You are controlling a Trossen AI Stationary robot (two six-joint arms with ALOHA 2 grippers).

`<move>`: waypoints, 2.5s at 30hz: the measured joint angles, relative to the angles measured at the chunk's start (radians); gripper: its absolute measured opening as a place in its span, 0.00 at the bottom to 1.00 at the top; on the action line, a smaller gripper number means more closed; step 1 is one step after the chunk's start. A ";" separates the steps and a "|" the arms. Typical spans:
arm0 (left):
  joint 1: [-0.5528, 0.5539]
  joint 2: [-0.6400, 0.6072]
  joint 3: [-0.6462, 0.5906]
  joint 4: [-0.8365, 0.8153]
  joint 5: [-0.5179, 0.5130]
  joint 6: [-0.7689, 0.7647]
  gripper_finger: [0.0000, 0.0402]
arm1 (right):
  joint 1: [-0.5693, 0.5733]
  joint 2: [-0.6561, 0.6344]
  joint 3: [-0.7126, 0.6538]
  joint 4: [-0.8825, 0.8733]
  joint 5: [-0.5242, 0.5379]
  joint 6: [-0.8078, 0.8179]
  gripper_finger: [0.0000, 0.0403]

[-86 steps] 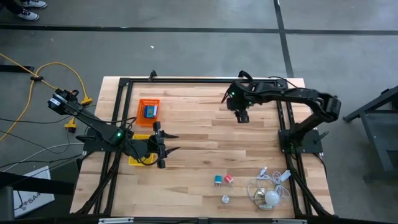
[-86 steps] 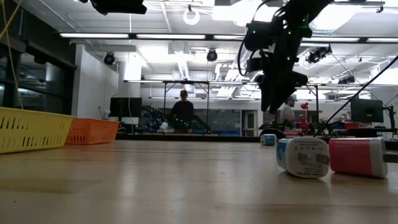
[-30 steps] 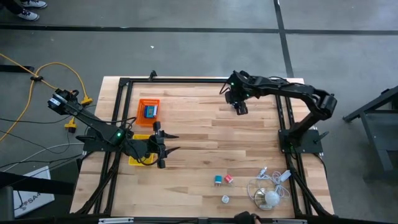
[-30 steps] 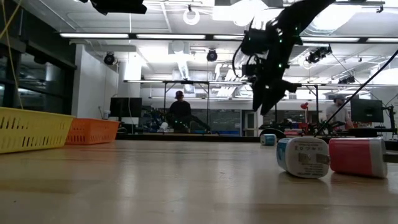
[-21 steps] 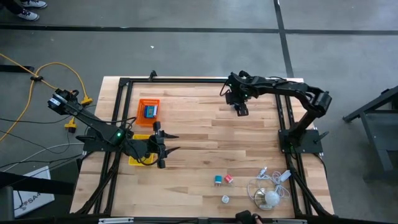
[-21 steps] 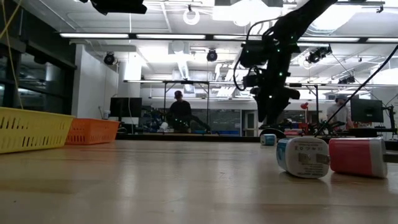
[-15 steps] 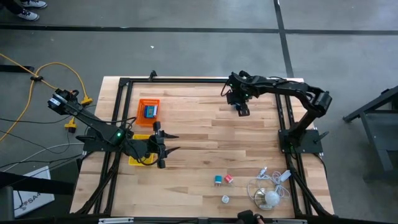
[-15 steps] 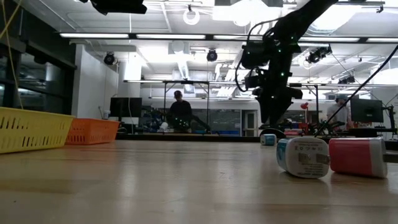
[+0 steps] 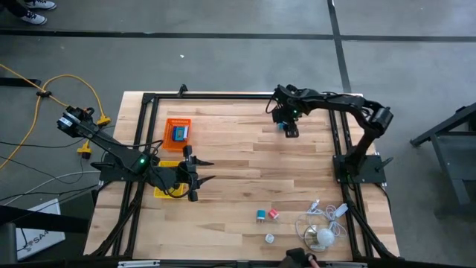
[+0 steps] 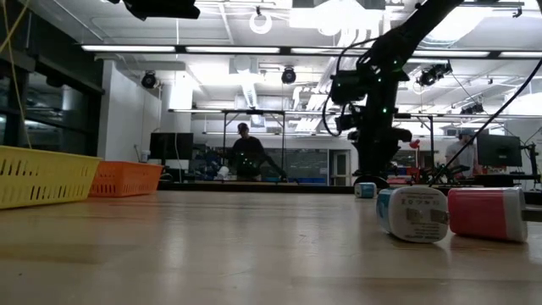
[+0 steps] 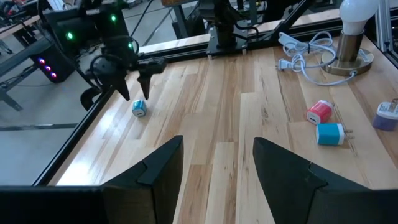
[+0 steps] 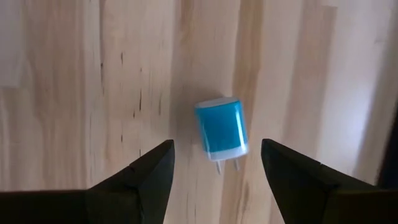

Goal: Pick & Place Office items
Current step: Put the top blue charger adapter into the yellow basket

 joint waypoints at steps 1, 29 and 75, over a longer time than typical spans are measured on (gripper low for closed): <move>0.000 0.000 0.000 0.000 0.000 0.000 0.46 | 0.000 0.010 0.000 0.001 0.001 -0.002 0.57; 0.000 0.000 0.000 0.000 0.000 0.000 0.46 | 0.001 0.055 0.000 0.029 0.036 -0.008 0.57; 0.000 0.000 0.000 0.000 0.000 0.000 0.46 | 0.024 0.056 -0.041 0.050 0.057 -0.011 0.44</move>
